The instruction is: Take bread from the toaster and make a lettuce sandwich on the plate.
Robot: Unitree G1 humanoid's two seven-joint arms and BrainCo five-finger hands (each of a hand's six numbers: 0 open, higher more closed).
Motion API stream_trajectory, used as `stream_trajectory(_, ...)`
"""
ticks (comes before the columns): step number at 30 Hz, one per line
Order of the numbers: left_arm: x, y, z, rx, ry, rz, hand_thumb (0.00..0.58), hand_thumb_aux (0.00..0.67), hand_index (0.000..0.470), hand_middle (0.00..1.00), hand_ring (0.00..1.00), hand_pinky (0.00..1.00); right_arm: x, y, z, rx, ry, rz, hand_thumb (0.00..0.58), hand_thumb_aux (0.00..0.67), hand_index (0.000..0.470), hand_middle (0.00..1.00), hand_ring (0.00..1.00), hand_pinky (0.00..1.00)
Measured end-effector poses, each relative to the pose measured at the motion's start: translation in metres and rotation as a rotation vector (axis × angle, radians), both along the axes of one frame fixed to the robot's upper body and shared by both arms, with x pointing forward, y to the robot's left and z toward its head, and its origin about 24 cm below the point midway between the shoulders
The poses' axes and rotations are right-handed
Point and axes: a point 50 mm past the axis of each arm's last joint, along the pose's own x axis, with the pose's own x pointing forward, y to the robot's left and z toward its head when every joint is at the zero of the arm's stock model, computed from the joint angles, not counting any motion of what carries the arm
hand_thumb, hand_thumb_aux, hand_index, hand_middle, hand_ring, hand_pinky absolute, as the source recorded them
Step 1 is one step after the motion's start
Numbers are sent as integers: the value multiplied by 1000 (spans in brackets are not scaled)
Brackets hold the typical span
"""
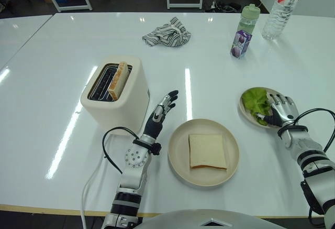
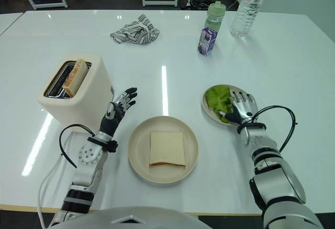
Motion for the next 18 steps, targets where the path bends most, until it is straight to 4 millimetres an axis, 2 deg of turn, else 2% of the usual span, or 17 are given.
stream_trajectory(2, 0, 0, 0, 0, 3, 0, 0, 0, 0, 0, 0, 0, 0, 1, 0, 5, 0, 6, 505, 428, 300, 0, 0, 0)
stream_trajectory(3, 0, 0, -1, -1, 6, 0, 0, 0, 0, 0, 0, 0, 1, 2, 0, 7, -2, 10, 551, 520, 365, 0, 0, 0)
stream_trajectory(4, 0, 0, -1, -1, 10, 0, 0, 0, 0, 0, 0, 0, 1, 3, 1, 8, -2, 13, 566, 568, 398, 0, 0, 0)
stream_trajectory(5, 0, 0, -1, -1, 11, 0, 0, 0, 0, 0, 0, 0, 2, 3, 1, 10, -3, 14, 580, 670, 470, 0, 0, 0)
stream_trajectory(13, 0, 0, -4, -1, 22, 3, 0, 0, 0, 0, 0, 0, 2, 4, 6, 30, -29, 31, 580, 670, 470, 0, 0, 0)
stream_trajectory(18, 0, 0, -5, -1, 30, 8, 0, 0, 0, 0, 0, 0, -3, 0, 21, 23, -93, 65, 580, 670, 470, 0, 0, 0)
